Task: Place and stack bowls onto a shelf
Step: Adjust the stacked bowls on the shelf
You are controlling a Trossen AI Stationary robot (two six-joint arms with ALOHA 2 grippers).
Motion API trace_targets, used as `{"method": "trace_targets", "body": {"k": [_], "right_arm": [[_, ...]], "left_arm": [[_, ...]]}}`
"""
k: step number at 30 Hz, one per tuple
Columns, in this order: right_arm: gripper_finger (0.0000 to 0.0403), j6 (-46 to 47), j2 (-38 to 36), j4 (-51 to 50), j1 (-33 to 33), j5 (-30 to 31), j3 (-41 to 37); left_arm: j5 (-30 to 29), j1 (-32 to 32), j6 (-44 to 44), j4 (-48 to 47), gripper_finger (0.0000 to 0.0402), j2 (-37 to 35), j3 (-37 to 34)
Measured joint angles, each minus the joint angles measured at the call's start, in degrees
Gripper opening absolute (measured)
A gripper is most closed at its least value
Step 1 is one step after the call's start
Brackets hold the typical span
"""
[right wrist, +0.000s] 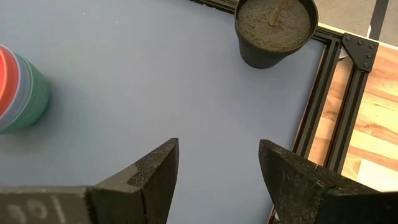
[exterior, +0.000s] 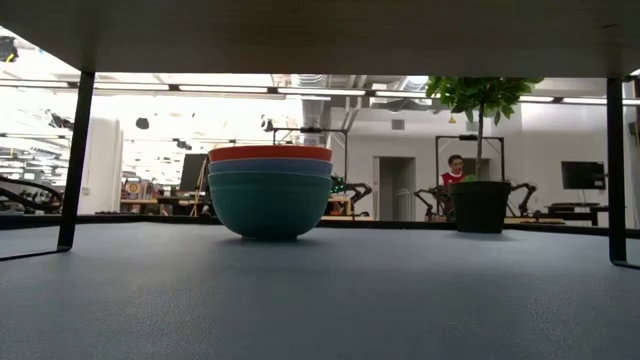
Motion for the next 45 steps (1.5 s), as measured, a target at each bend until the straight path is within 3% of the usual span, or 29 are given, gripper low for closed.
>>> {"method": "trace_targets", "body": {"k": [4,18,31,37,45], "right_arm": [[0.0249,0.0,0.0,0.0,0.0,0.0,0.0],[0.0249,-0.7,0.0,0.0,0.0,0.1,0.0],[0.0249,-1.5,0.0,0.0,0.0,0.1,0.0],[0.0249,-1.5,0.0,0.3,0.0,0.1,0.0],[0.0249,-11.0,0.0,17.2,1.6,0.0,0.0]], "left_arm": [[-5.0,2.4,-4.0,-3.2,0.0002,0.0,-1.4],[-3.9,4.4,-19.4,-2.9,0.0,0.3,-11.3],[-2.0,3.6,-25.5,-2.7,0.0,0.2,-12.3],[-5.8,2.8,-26.7,-2.5,0.0,0.2,-12.3],[-8.5,1.5,-30.3,-2.3,0.0,-1.1,-12.3]]}}
